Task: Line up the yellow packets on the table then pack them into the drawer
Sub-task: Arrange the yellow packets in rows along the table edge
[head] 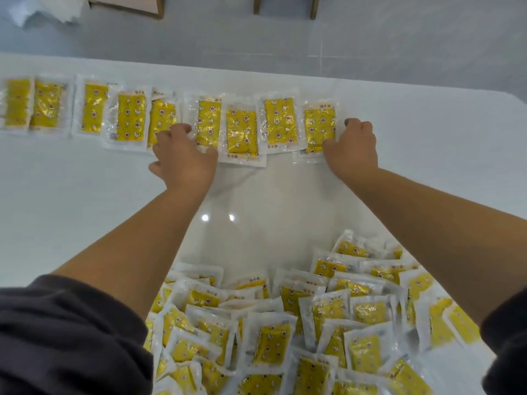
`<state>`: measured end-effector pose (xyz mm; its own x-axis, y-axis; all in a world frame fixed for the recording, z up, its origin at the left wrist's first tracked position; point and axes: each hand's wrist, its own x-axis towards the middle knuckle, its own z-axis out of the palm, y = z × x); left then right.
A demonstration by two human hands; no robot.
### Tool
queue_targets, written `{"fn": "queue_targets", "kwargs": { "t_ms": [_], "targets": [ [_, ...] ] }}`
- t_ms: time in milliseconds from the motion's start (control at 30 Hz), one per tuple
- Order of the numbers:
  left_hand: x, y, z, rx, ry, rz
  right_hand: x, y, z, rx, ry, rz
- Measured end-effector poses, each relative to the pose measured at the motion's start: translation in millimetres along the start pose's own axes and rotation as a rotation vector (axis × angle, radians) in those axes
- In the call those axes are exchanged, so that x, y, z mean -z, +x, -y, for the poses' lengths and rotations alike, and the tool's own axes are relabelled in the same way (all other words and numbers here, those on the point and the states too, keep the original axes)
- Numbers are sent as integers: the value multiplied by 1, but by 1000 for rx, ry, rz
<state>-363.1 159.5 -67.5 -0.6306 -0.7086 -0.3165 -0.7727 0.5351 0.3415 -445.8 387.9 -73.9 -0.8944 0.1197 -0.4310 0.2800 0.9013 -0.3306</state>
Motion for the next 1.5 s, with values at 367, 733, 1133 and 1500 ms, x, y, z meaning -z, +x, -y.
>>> {"fn": "queue_targets", "kwargs": {
  "t_ms": [367, 733, 1133, 1500],
  "targets": [
    [36, -127, 121, 46, 12, 163, -37, -157, -14, 423, -159, 237],
    [73, -181, 269, 97, 196, 355, -110, -310, 7, 540, -237, 416],
    [40, -182, 297, 165, 318, 308, -168, -385, 8, 427, -283, 441],
    [88, -159, 341, -154, -62, 644, -165, -402, 0, 608, -404, 259]
  ]
}}
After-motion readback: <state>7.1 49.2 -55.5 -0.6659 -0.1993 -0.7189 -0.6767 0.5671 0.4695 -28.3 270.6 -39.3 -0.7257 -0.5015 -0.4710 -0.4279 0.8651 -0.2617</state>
